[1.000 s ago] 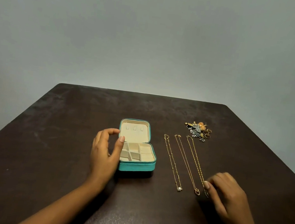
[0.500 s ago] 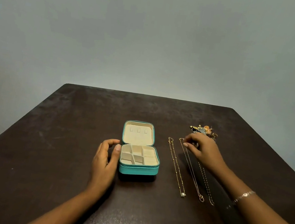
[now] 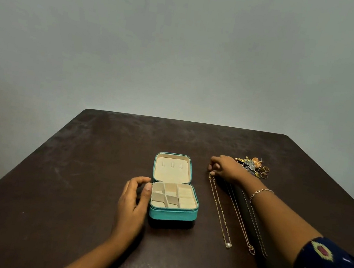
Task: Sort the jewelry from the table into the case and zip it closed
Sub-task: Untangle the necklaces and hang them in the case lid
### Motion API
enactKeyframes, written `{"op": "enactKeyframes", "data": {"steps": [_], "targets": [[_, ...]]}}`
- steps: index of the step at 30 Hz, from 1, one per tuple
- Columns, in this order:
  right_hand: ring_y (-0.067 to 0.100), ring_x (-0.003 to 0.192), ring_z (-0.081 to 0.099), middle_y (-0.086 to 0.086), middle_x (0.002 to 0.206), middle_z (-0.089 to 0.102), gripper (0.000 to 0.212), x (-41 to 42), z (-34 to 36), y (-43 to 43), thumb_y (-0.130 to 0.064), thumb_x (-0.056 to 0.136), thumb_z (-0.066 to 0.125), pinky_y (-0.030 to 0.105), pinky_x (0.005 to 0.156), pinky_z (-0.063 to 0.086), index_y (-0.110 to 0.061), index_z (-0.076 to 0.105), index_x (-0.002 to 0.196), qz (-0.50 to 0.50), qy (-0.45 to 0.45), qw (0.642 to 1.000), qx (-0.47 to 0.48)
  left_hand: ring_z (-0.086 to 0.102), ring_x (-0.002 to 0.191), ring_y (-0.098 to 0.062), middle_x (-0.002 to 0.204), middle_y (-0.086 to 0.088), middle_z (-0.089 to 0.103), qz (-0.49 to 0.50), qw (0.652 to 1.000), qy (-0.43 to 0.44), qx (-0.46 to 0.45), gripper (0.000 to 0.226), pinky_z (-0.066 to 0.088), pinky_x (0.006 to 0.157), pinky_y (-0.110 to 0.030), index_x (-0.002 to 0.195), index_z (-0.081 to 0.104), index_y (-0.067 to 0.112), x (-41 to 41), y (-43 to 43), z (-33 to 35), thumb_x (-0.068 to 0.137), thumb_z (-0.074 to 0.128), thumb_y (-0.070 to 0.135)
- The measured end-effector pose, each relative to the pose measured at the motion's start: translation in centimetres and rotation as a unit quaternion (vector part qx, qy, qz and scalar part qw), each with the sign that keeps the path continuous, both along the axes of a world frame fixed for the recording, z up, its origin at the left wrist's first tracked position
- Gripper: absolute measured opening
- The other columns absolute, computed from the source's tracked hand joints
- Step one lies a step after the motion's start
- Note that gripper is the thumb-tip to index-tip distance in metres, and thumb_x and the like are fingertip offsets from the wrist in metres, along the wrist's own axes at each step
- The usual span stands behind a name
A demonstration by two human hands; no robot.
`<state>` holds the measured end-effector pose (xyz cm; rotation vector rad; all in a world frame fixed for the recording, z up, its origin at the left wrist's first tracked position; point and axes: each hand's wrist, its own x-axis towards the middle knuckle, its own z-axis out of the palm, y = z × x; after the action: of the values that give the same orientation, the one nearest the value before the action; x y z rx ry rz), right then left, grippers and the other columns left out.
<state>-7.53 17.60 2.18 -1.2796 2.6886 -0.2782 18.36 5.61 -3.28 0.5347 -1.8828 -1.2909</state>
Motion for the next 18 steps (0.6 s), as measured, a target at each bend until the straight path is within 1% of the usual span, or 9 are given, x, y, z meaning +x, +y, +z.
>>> {"op": "enactKeyframes", "data": {"steps": [3,5,8,10,12,13,15,16,18], "targets": [[0.021,0.095,0.051,-0.003,0.084,0.049,0.012,0.2,0.2,-0.4,-0.011,0.091,0.047,0.033,0.081,0.039,-0.014,0.058,0.092,-0.004,0.012,1.0,0.024,0.055,0.091,0.005,0.1,0.01,0.059,-0.003,1.0,-0.001,0.0,0.019,0.043,0.069,-0.007,0.094,0.054,0.034,-0.1,0.0,0.0,0.083,0.041,0.044],[0.025,0.097,0.05,0.001,0.089,0.048,0.015,0.4,0.2,-0.5,-0.011,0.092,0.043,0.033,0.079,0.038,-0.017,0.056,0.09,-0.008,0.018,0.999,0.043,0.054,0.091,0.006,0.1,0.009,0.058,-0.007,1.0,-0.002,-0.003,0.018,0.042,0.068,-0.006,0.093,0.054,0.034,-0.2,0.1,0.2,0.082,0.042,0.043],[0.027,0.101,0.048,0.011,0.104,0.05,0.013,0.8,0.1,-0.5,-0.016,0.093,0.045,0.036,0.084,0.039,-0.014,0.056,0.099,-0.016,0.022,0.998,0.056,0.053,0.089,0.009,0.098,0.007,0.058,-0.007,1.0,-0.001,-0.011,0.018,0.04,0.067,-0.004,0.092,0.053,0.034,-0.1,0.2,0.5,0.082,0.043,0.044],[0.026,0.099,0.049,0.01,0.102,0.05,0.01,1.2,0.3,-0.2,-0.014,0.093,0.046,0.035,0.085,0.039,-0.012,0.055,0.097,-0.021,-0.001,1.0,0.015,0.053,0.089,0.007,0.098,0.008,0.057,0.0,1.0,0.003,-0.019,0.027,0.041,0.068,-0.004,0.092,0.053,0.035,0.0,0.2,0.6,0.079,0.041,0.055],[0.021,0.09,0.048,0.005,0.094,0.051,0.008,2.0,1.1,0.3,-0.009,0.092,0.046,0.027,0.074,0.036,-0.009,0.053,0.094,-0.018,-0.027,0.999,-0.044,0.054,0.091,0.005,0.098,0.009,0.056,0.006,1.0,0.004,-0.028,0.034,0.042,0.07,-0.008,0.092,0.052,0.037,0.0,0.3,0.7,0.075,0.036,0.061],[0.018,0.086,0.047,0.001,0.087,0.051,0.006,2.3,1.7,0.7,-0.009,0.093,0.046,0.026,0.068,0.034,-0.011,0.051,0.09,-0.015,-0.043,0.997,-0.069,0.055,0.091,0.003,0.099,0.01,0.056,0.008,0.999,0.003,-0.036,0.035,0.043,0.072,-0.011,0.093,0.052,0.036,0.0,0.5,0.8,0.075,0.035,0.062],[0.016,0.082,0.048,-0.005,0.081,0.051,0.012,3.0,2.8,1.6,-0.012,0.094,0.045,0.027,0.069,0.037,-0.016,0.047,0.083,-0.014,-0.099,0.988,-0.118,0.055,0.094,-0.002,0.101,0.013,0.054,0.013,0.998,0.005,-0.063,0.04,0.044,0.074,-0.018,0.097,0.053,0.032,0.0,0.9,1.5,0.076,0.035,0.061],[0.015,0.081,0.049,-0.004,0.081,0.052,0.015,3.5,3.4,2.1,-0.012,0.094,0.045,0.028,0.071,0.039,-0.018,0.046,0.08,-0.014,-0.133,0.98,-0.147,0.055,0.096,-0.003,0.102,0.015,0.053,0.015,0.997,0.008,-0.079,0.042,0.045,0.075,-0.02,0.1,0.053,0.029,0.0,1.1,2.0,0.077,0.036,0.059],[0.012,0.076,0.051,-0.001,0.081,0.054,0.019,4.6,4.7,3.0,-0.01,0.095,0.043,0.027,0.068,0.041,-0.02,0.045,0.079,-0.009,-0.189,0.962,-0.197,0.054,0.099,-0.001,0.105,0.017,0.053,0.014,0.995,0.02,-0.099,0.038,0.047,0.076,-0.022,0.105,0.052,0.027,-0.1,1.5,3.3,0.079,0.042,0.052]]}}
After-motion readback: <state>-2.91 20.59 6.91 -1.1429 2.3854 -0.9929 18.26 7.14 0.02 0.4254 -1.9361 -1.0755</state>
